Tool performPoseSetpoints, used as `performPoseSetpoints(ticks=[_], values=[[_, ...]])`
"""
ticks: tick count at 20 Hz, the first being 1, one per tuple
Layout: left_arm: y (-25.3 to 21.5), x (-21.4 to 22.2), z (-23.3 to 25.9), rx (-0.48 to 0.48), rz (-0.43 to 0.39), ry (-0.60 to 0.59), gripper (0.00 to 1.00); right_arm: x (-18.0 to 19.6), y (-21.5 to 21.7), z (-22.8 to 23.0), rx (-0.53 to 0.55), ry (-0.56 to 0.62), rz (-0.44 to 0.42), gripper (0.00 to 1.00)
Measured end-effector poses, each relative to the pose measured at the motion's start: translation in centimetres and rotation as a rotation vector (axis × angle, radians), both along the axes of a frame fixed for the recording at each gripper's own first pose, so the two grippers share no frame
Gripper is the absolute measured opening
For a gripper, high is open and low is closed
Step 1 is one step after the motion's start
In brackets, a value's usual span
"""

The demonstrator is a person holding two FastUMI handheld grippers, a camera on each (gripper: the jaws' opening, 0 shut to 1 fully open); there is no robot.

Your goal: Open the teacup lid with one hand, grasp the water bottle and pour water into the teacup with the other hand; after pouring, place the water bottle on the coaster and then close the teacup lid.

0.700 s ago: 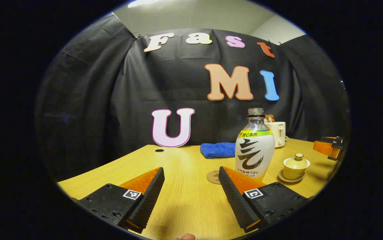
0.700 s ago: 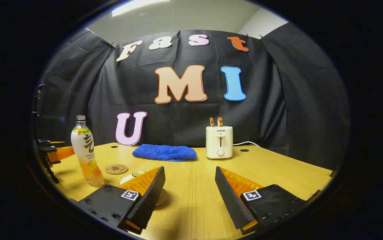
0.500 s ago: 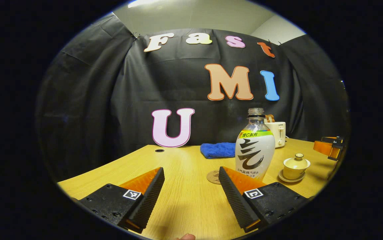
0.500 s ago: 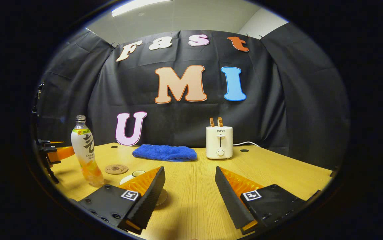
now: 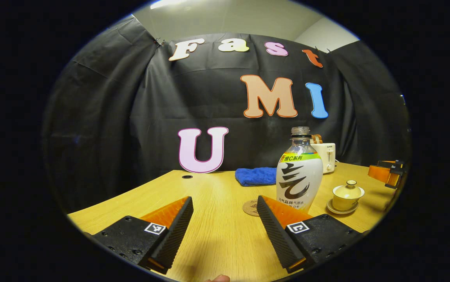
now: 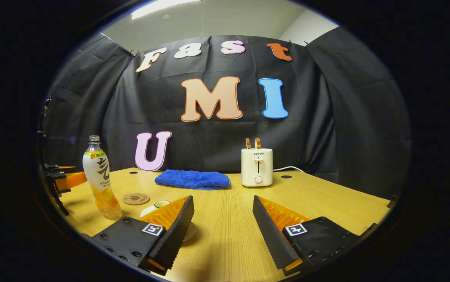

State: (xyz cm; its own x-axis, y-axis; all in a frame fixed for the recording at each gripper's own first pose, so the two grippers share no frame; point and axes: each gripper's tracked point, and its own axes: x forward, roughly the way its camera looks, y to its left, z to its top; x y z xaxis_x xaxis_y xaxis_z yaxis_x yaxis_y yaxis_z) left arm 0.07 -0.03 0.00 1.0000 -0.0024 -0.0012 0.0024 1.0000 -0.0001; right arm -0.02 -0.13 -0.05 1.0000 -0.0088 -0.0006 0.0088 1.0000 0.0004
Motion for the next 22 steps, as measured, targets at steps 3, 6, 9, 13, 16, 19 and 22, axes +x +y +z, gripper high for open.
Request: performPoseSetpoints(ticks=[3, 6, 9, 13, 16, 19, 22], values=[[0.0, 0.0, -0.1, 0.0, 0.0, 0.001, 0.96, 0.1, 0.1, -0.1, 0.0, 0.007, 0.001, 0.97], [0.0, -0.1, -0.1, -0.001, 0.0, 0.002, 0.96, 0.2, 0.1, -0.1, 0.001, 0.008, 0.001, 0.96], [0.1, 0.0, 0.0, -0.002, 0.0, 0.002, 0.96, 0.1, -0.1, -0.1, 0.002, 0.008, -0.007, 0.96], [0.0, 0.0, -0.1, -0.004, 0.0, 0.003, 0.95, 0.2, 0.4, -0.1, 0.002, 0.005, 0.016, 0.96], [0.1, 0.0, -0.1, -0.004, 0.0, 0.004, 0.96, 0.6, 1.5, -0.3, 0.007, 0.022, 0.069, 0.96], [0.0, -0.1, -0.1, -0.002, 0.0, 0.002, 0.96, 0.8, 2.6, 1.1, -0.001, -0.003, 0.121, 0.96], [0.0, 0.0, -0.1, -0.003, -0.001, 0.003, 0.96, 1.2, 3.8, 2.1, -0.041, -0.014, 0.16, 0.95]])
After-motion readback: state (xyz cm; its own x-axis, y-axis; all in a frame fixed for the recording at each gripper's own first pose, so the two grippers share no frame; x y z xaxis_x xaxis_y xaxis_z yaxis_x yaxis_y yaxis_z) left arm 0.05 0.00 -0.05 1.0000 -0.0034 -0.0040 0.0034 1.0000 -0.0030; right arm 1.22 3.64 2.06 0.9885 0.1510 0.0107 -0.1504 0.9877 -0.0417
